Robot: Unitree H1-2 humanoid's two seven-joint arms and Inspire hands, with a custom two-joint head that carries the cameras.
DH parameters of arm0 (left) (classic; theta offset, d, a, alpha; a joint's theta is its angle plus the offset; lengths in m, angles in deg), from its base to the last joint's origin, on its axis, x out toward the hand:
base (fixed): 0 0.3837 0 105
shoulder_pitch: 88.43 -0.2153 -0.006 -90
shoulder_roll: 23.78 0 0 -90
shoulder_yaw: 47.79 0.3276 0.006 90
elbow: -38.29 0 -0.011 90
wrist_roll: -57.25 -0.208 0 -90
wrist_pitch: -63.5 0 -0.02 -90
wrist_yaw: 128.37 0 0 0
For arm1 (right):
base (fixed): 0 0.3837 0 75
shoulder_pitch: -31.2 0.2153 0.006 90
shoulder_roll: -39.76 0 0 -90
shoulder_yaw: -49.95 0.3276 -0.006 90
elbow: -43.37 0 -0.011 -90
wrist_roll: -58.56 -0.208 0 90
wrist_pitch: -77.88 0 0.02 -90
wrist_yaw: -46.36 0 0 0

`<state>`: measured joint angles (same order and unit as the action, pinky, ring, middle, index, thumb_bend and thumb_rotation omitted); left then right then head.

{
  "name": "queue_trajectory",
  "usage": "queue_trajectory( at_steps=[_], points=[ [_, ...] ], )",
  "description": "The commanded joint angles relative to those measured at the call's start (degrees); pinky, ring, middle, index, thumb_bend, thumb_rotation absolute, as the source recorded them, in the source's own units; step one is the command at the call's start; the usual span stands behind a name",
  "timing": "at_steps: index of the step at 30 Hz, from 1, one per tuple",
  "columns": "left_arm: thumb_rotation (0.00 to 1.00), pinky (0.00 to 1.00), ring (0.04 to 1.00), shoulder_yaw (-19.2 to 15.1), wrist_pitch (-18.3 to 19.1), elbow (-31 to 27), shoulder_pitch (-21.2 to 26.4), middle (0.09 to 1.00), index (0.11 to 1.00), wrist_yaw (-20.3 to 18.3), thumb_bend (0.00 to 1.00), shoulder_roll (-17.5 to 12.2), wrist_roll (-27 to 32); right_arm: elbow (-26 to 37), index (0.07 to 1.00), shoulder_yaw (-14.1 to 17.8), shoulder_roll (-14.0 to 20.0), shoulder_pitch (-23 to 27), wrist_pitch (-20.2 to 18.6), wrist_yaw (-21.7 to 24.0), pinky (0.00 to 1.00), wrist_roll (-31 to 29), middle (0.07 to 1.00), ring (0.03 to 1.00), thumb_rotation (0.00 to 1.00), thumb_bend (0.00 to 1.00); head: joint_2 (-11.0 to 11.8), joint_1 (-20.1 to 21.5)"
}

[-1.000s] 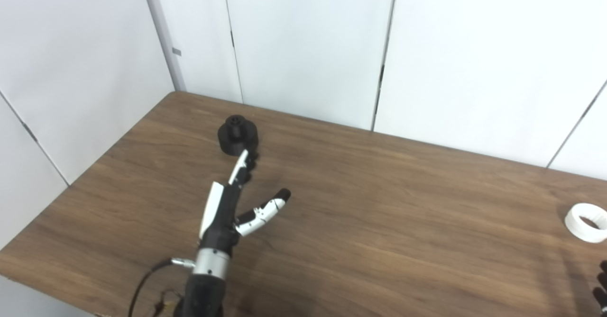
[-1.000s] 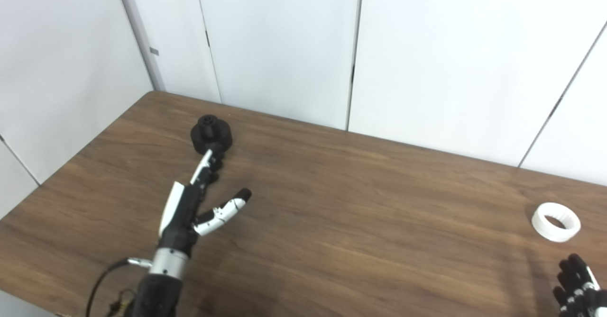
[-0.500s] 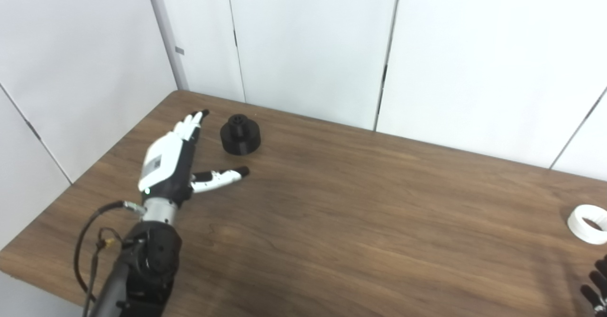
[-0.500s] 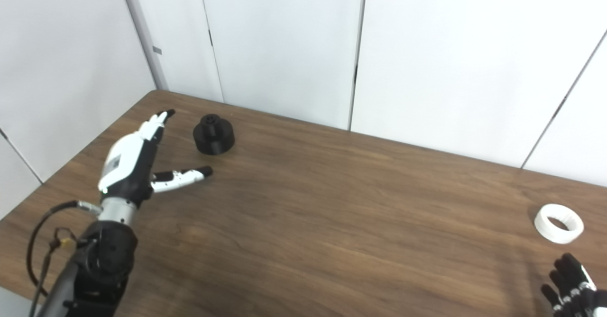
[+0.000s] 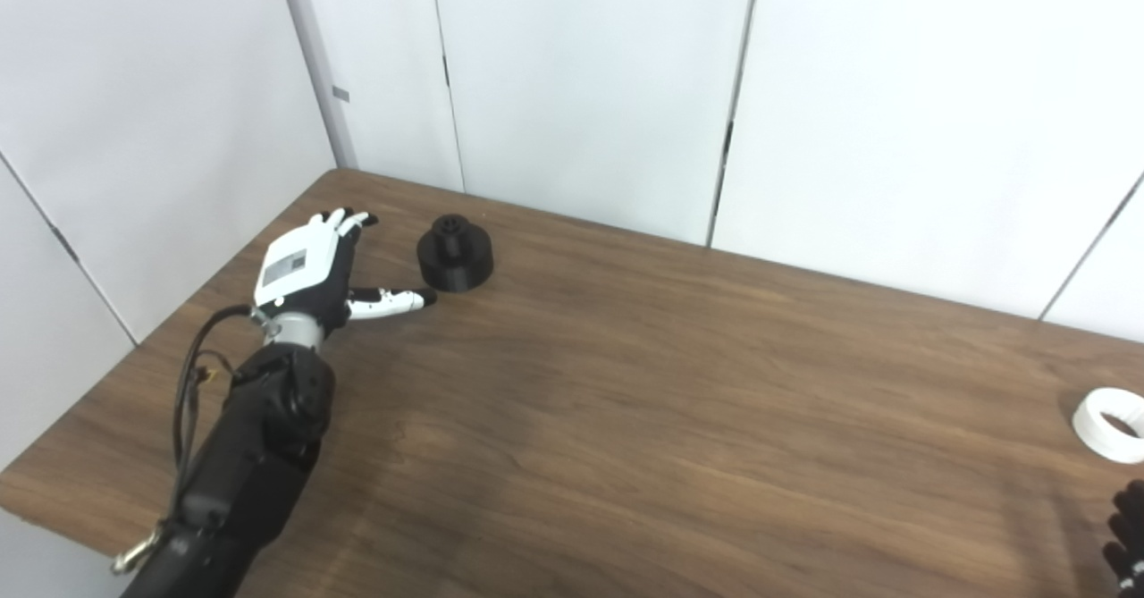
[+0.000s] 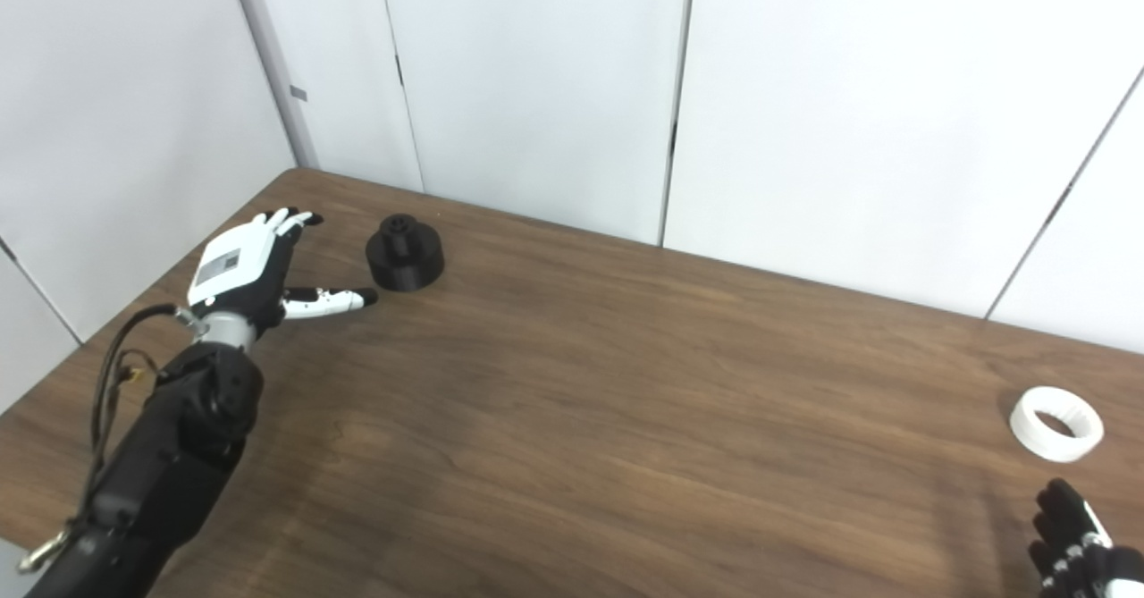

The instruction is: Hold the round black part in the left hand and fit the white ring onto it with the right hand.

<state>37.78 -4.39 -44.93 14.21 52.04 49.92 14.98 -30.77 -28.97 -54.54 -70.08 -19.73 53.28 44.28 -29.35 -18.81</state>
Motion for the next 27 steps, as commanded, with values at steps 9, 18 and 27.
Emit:
queue_trajectory(
  at_steps=[9, 18, 27],
  points=[
    [0.54, 1.00, 1.000, 3.03, 0.36, 11.57, 10.03, 0.984, 0.868, 0.74, 1.00, -2.81, 1.82, 3.59, 0.944, -0.19, -0.21, 0.37, 0.53, -1.05, 1.00, 1.46, 0.972, 1.000, 1.00, 0.57, -0.42, 0.35],
    [0.53, 1.00, 1.000, 6.30, -1.72, 18.99, 14.65, 0.991, 0.861, 1.24, 1.00, -2.87, 4.77, 4.23, 0.960, -0.37, -0.32, 0.13, -0.08, -0.99, 1.00, 1.72, 0.979, 1.000, 1.00, 0.62, -0.72, 0.70],
    [0.51, 1.00, 1.000, 7.51, -1.40, 20.25, 15.75, 0.984, 0.868, 2.21, 1.00, -1.82, 6.67, 4.51, 0.959, -0.43, -0.46, 0.29, -0.25, -0.93, 1.00, 1.55, 0.977, 1.000, 1.00, 0.66, -0.86, 0.87]
  ],
)
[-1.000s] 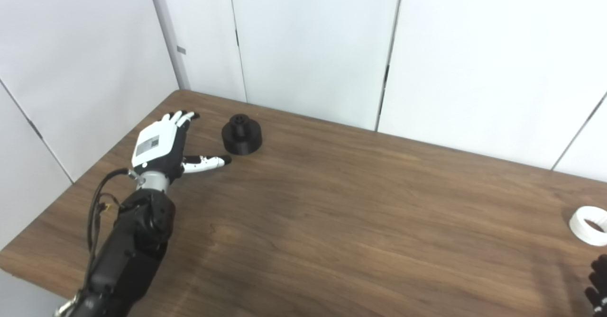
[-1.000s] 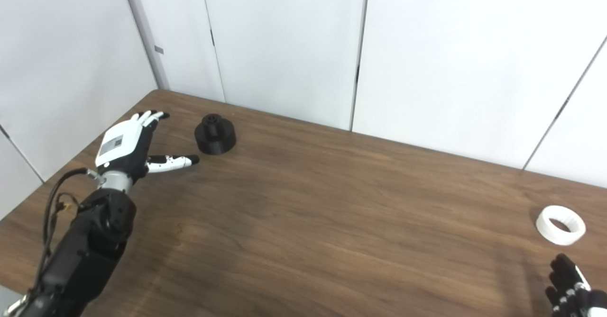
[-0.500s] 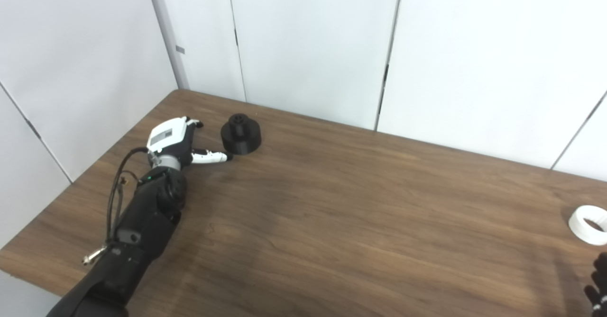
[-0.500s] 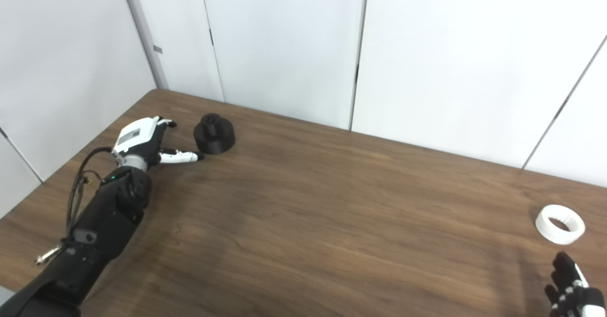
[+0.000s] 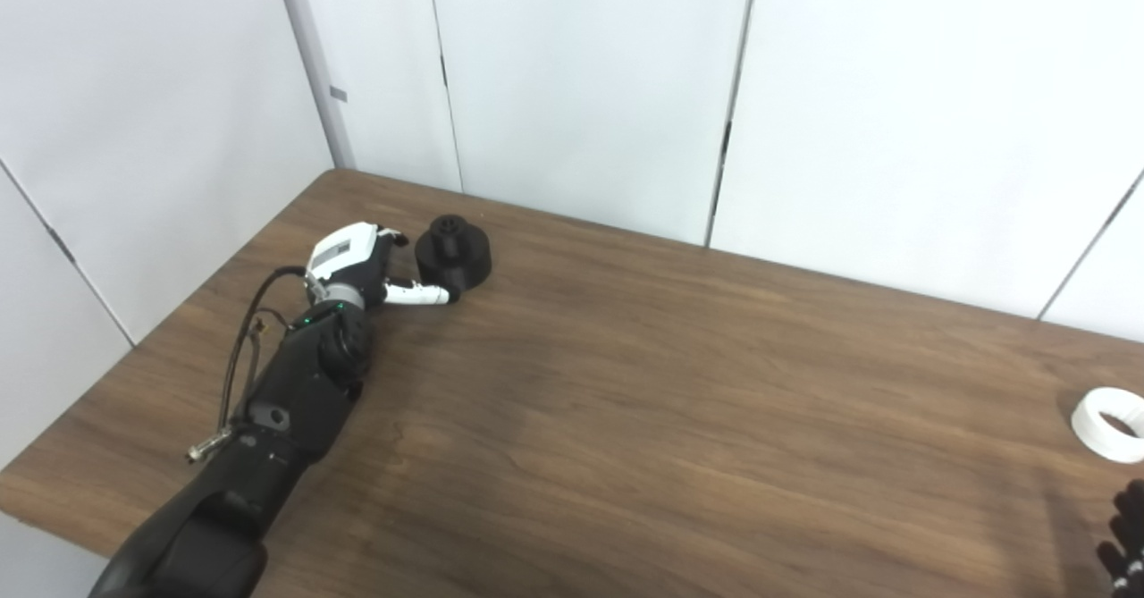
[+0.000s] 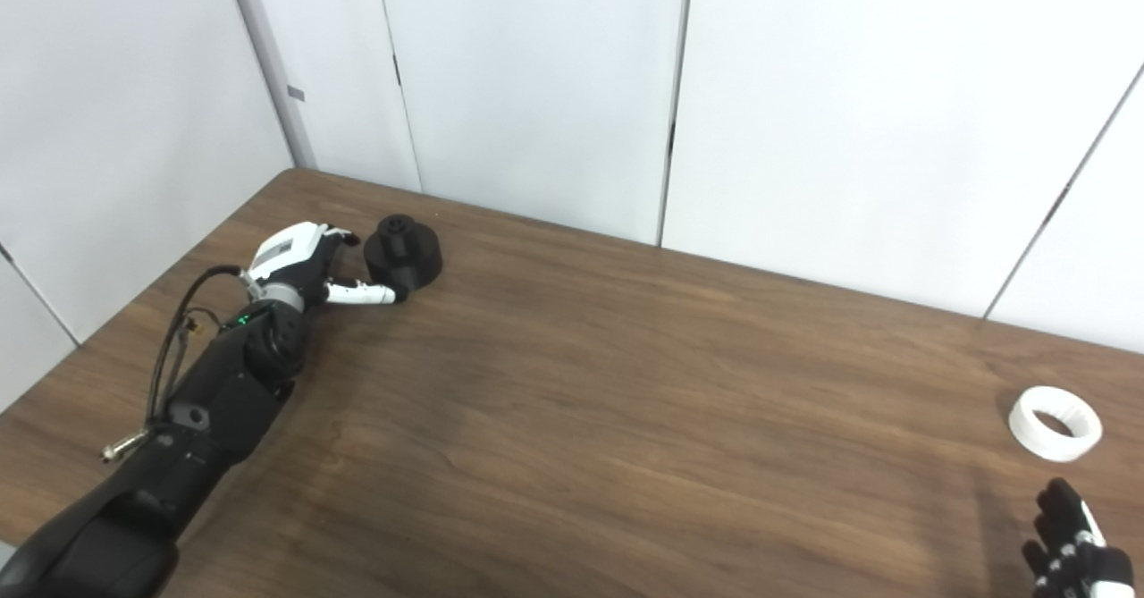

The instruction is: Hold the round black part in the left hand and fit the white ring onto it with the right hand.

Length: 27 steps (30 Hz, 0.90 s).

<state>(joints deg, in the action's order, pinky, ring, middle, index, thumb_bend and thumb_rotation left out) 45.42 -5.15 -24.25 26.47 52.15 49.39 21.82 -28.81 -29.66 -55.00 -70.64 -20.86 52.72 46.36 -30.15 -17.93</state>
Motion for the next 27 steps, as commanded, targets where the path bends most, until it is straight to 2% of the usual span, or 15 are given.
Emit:
queue_trajectory(
  at_steps=[1, 19, 27],
  points=[
    [0.51, 1.00, 1.000, 0.06, -0.74, -0.28, 3.56, 0.983, 0.868, 2.20, 1.00, -1.29, -0.12, 2.64, 0.959, 0.27, -0.04, 0.81, 0.80, -0.42, 1.00, -0.53, 0.977, 1.000, 1.00, 0.66, -0.19, 0.19],
    [0.50, 1.00, 1.000, 1.55, -4.18, 5.56, 6.58, 0.975, 0.865, 6.14, 1.00, 0.20, 2.97, 3.54, 0.953, -0.07, -0.66, 0.31, 0.46, -0.73, 1.00, 0.02, 0.968, 1.000, 1.00, 0.73, -0.34, 0.98],
    [0.48, 1.00, 1.000, 2.76, -3.91, 6.07, 8.12, 0.976, 0.868, 6.25, 1.00, 0.49, 3.22, 3.10, 0.959, -0.08, -0.75, 0.35, 1.85, -0.54, 1.00, 0.05, 0.973, 1.000, 1.00, 0.75, -0.44, 1.17]
  ],
)
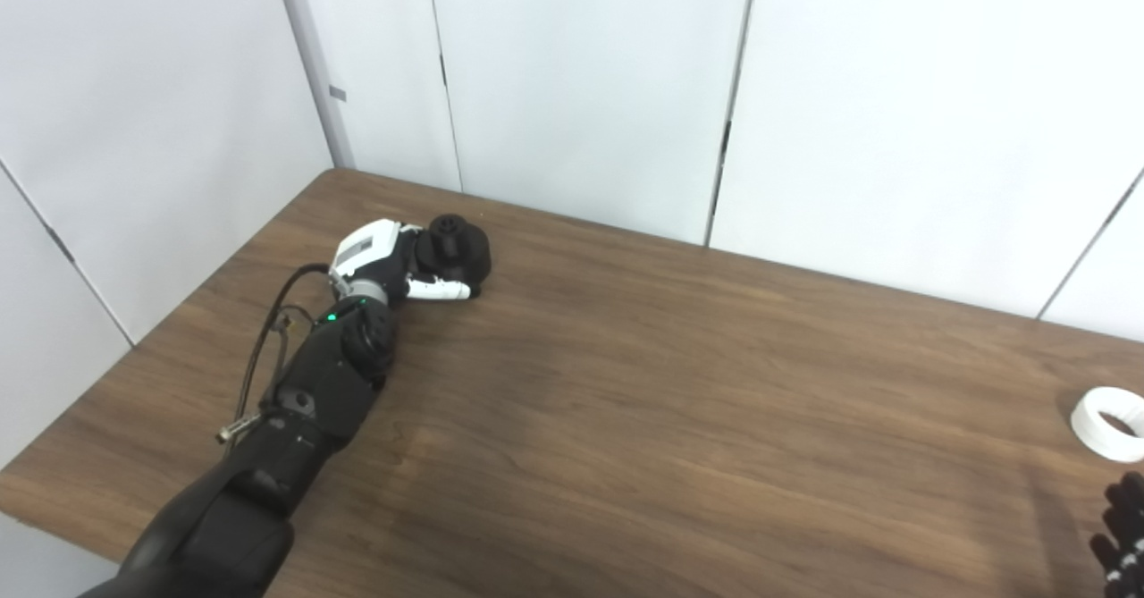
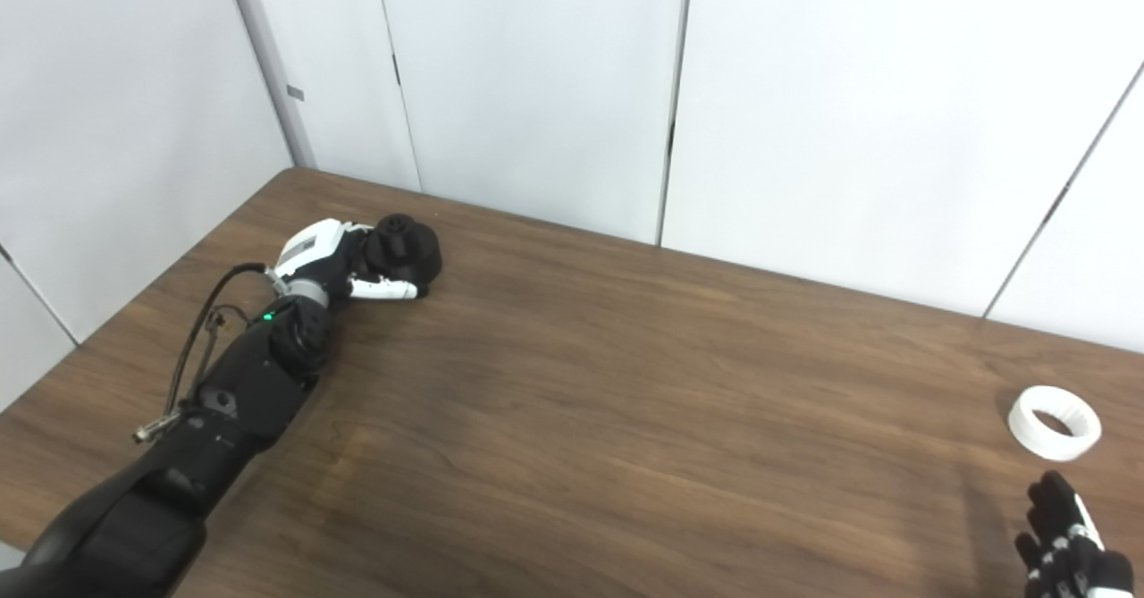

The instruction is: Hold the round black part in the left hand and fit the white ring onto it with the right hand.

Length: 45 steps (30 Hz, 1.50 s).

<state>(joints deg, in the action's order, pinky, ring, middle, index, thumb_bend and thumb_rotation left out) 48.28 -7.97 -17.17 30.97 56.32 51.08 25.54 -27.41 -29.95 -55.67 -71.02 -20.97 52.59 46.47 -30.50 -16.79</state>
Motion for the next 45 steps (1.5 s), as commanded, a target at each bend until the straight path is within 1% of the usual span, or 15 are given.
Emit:
queue_trajectory(
  at_steps=[1, 5, 8, 14, 17, 19, 21, 24, 28, 32, 35, 38, 43, 44, 45],
  points=[
    [0.48, 1.00, 1.000, -0.07, -1.20, -1.12, 3.68, 0.976, 0.868, 2.05, 1.00, -1.19, -0.37, 1.73, 0.961, 0.16, -0.06, 0.71, 2.00, -0.36, 1.00, -0.03, 0.975, 1.000, 1.00, 0.75, -0.09, 0.07],
    [0.47, 1.00, 1.000, -0.24, -2.22, -0.78, 4.05, 0.976, 0.872, 2.22, 1.00, -0.98, 0.32, 1.64, 0.959, 0.16, -0.08, 0.70, 1.97, -0.40, 1.00, -0.02, 0.975, 1.000, 1.00, 0.78, -0.13, 0.10],
    [0.46, 1.00, 1.000, -0.13, -2.89, -0.56, 4.25, 0.972, 0.871, 2.50, 1.00, -0.92, 0.40, 1.89, 0.957, 0.17, -0.23, 0.65, 1.63, -0.53, 1.00, -0.13, 0.974, 1.000, 1.00, 0.78, -0.19, 0.22],
    [0.45, 1.00, 1.000, 0.25, -2.29, -0.16, 5.00, 0.964, 0.860, 3.06, 1.00, -0.44, 0.01, 1.96, 0.960, 0.07, -0.12, 0.51, 2.00, -0.40, 1.00, 0.12, 0.974, 1.000, 1.00, 0.79, -0.48, 0.19],
    [0.42, 1.00, 1.000, 0.03, -2.49, -0.02, 5.12, 0.951, 0.817, 3.72, 1.00, -0.21, 0.39, 2.45, 0.957, 0.06, -0.19, 0.36, 1.24, -0.67, 1.00, 0.35, 0.974, 1.000, 1.00, 0.81, -0.50, 0.12],
    [0.41, 1.00, 1.000, -0.15, -2.33, -0.02, 5.14, 0.945, 0.788, 3.99, 1.00, -0.01, 0.64, 2.17, 0.960, 0.09, -0.13, 0.37, 1.78, -0.52, 1.00, 0.33, 0.974, 1.000, 1.00, 0.81, -0.53, 0.08],
    [0.41, 1.00, 1.000, -0.08, -1.93, -0.04, 5.16, 0.935, 0.736, 4.10, 1.00, 0.10, 0.53, 2.01, 0.967, 0.07, -0.02, 0.40, 2.19, -0.41, 1.00, 0.48, 0.977, 1.000, 1.00, 0.80, -0.52, 0.07],
    [0.41, 1.00, 0.997, 0.23, -1.12, 0.21, 5.16, 0.931, 0.686, 4.28, 1.00, 0.16, 0.05, 2.16, 0.966, 0.08, 0.13, 0.33, 1.99, -0.37, 1.00, 0.60, 0.980, 1.000, 1.00, 0.81, -0.60, -0.07],
    [0.43, 1.00, 0.992, 1.79, 1.72, 0.35, 5.34, 0.927, 0.673, 4.04, 1.00, -0.11, -1.88, 2.54, 0.971, 0.14, 0.21, 0.31, 1.62, -0.40, 1.00, 0.55, 0.983, 1.000, 1.00, 0.82, -0.74, -0.20],
    [0.41, 1.00, 0.981, 2.62, 3.20, 0.36, 5.39, 0.912, 0.645, 4.25, 1.00, -0.28, -2.03, 2.44, 0.975, 0.14, 0.35, 0.34, 1.88, -0.37, 1.00, 0.79, 0.984, 1.000, 1.00, 0.81, -0.82, -0.27],
    [0.40, 1.00, 0.981, 3.29, 3.65, 0.80, 5.39, 0.905, 0.626, 4.06, 1.00, -0.53, -1.99, 2.24, 0.979, 0.16, 0.54, 0.29, 2.21, -0.18, 1.00, 1.01, 0.986, 1.000, 1.00, 0.82, -0.94, -0.29],
    [0.38, 1.00, 0.979, 3.66, 3.17, 0.99, 5.16, 0.894, 0.603, 4.31, 1.00, -0.66, -1.81, 2.54, 0.982, 0.20, 0.55, 0.23, 1.66, -0.18, 1.00, 1.07, 0.987, 1.000, 1.00, 0.84, -1.05, -0.28],
    [0.26, 1.00, 0.961, 5.00, 1.92, 2.60, 5.25, 0.855, 0.542, 5.34, 0.92, -0.90, -2.49, 2.38, 0.986, 0.28, 0.64, 0.26, 1.77, -0.12, 1.00, 1.08, 0.987, 1.000, 1.00, 0.84, -1.21, -0.43],
    [0.17, 1.00, 0.958, 5.05, 1.50, 2.91, 5.27, 0.843, 0.514, 5.57, 0.72, -0.88, -2.45, 2.52, 0.984, 0.29, 0.63, 0.23, 1.43, -0.25, 1.00, 1.21, 0.986, 1.000, 1.00, 0.85, -1.27, -0.46],
    [0.11, 1.00, 0.954, 5.07, 1.23, 3.13, 5.29, 0.830, 0.495, 5.73, 0.61, -0.85, -2.41, 2.63, 0.981, 0.30, 0.61, 0.21, 1.17, -0.36, 1.00, 1.30, 0.984, 1.000, 1.00, 0.85, -1.27, -0.46]
  ],
)
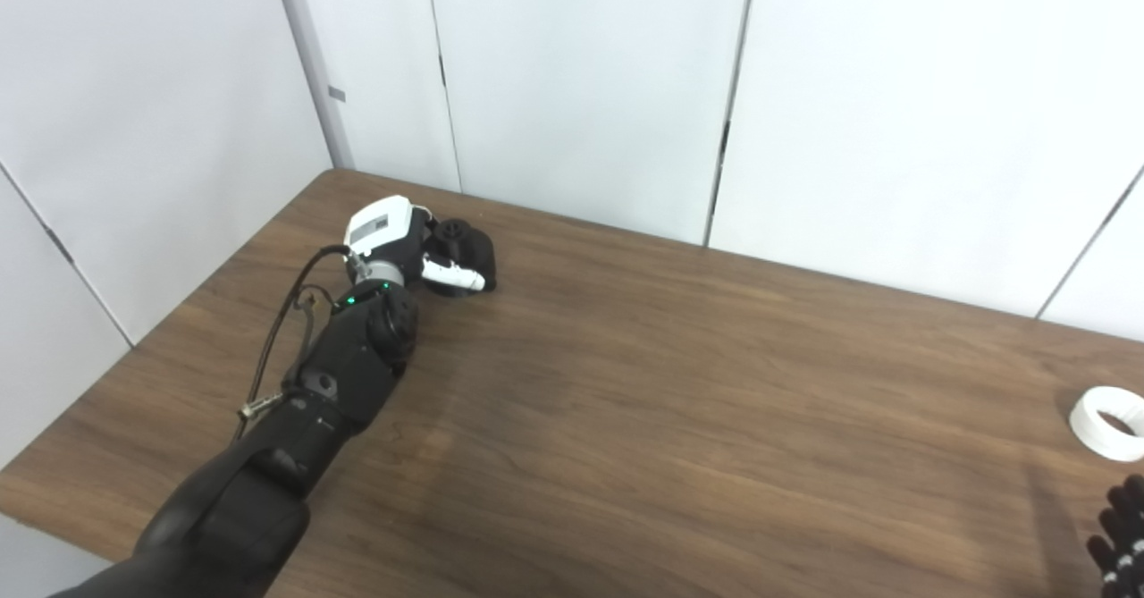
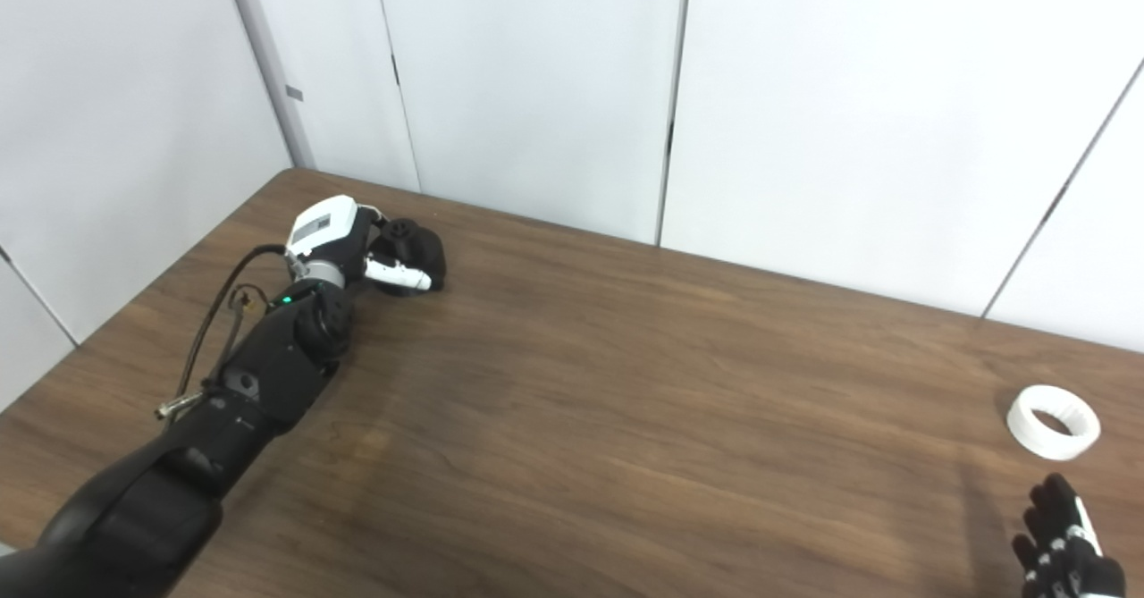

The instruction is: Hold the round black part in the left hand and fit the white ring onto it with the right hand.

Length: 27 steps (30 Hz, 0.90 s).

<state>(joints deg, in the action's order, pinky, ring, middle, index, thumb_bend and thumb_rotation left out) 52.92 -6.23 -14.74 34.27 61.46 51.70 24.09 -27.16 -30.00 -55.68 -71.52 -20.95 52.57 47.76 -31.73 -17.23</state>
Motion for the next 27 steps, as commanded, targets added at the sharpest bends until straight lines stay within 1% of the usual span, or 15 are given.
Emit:
queue_trajectory(
  at_steps=[1, 2, 4, 11, 18, 19, 22, 24, 26, 27],
  points=[
    [0.09, 1.00, 0.953, 0.20, -1.17, 0.59, 1.79, 0.826, 0.489, 0.71, 0.57, -1.43, -0.60, 2.40, 0.980, 0.41, 0.61, 0.70, 1.08, -0.34, 1.00, -0.12, 0.983, 1.000, 1.00, 0.85, -0.02, -0.03],
    [0.07, 1.00, 0.948, 0.08, -1.53, 0.53, 1.67, 0.808, 0.482, 0.75, 0.54, -1.40, -0.41, 2.41, 0.983, 0.47, 0.60, 0.69, 1.03, -0.29, 1.00, -0.35, 0.985, 1.000, 1.00, 0.85, -0.08, -0.05],
    [0.06, 1.00, 0.939, -0.06, -1.98, 0.53, 1.55, 0.790, 0.479, 0.87, 0.53, -1.34, -0.26, 2.42, 0.986, 0.51, 0.65, 0.69, 0.99, -0.20, 1.00, -0.54, 0.988, 1.000, 1.00, 0.85, -0.12, -0.05],
    [0.05, 1.00, 0.928, 0.29, -2.45, 0.52, 1.25, 0.769, 0.478, 1.35, 0.52, -1.40, -0.99, 2.49, 0.978, 0.45, 0.72, 0.68, 1.08, -0.28, 1.00, -0.25, 0.982, 1.000, 1.00, 0.85, -0.42, 0.04],
    [0.05, 1.00, 0.931, -0.93, -2.49, -1.84, 0.16, 0.765, 0.478, 0.86, 0.52, -1.30, 0.03, 2.60, 0.986, 0.20, 0.59, 0.65, 1.30, -0.32, 1.00, 0.09, 0.985, 1.000, 1.00, 0.85, -0.83, 1.24],
    [0.05, 1.00, 0.933, -1.12, -2.73, -2.48, -0.14, 0.766, 0.479, 0.70, 0.52, -1.32, 0.21, 2.58, 0.987, 0.11, 0.58, 0.64, 1.51, -0.29, 1.00, 0.26, 0.984, 1.000, 1.00, 0.85, -0.93, 1.65],
    [0.05, 1.00, 0.932, -1.53, -1.51, -7.16, -1.65, 0.771, 0.479, -1.14, 0.52, -1.31, 0.45, 3.10, 0.992, -0.12, 0.29, 0.64, 1.26, -0.27, 1.00, 0.04, 0.992, 1.000, 1.00, 0.84, -1.20, 2.55],
    [0.05, 1.00, 0.928, -1.36, -0.39, -10.73, -2.64, 0.776, 0.479, -3.35, 0.52, -1.60, 0.35, 3.26, 0.997, -0.58, 0.63, 0.82, 1.66, 0.41, 1.00, -0.11, 0.998, 1.000, 1.00, 0.84, -1.47, 3.36],
    [0.05, 1.00, 0.932, -1.24, -0.25, -14.32, -3.69, 0.785, 0.480, -5.51, 0.52, -2.09, 0.66, 3.40, 1.000, -0.84, 0.80, 0.99, 1.57, 0.71, 1.00, -0.38, 1.000, 1.000, 1.00, 0.87, -1.89, 4.66],
    [0.05, 1.00, 0.932, -1.20, -0.33, -15.91, -4.16, 0.785, 0.480, -6.42, 0.52, -2.30, 0.77, 3.46, 1.000, -0.89, 0.80, 1.02, 1.45, 0.63, 1.00, -0.35, 1.000, 1.000, 1.00, 0.87, -1.89, 4.66]
  ],
)
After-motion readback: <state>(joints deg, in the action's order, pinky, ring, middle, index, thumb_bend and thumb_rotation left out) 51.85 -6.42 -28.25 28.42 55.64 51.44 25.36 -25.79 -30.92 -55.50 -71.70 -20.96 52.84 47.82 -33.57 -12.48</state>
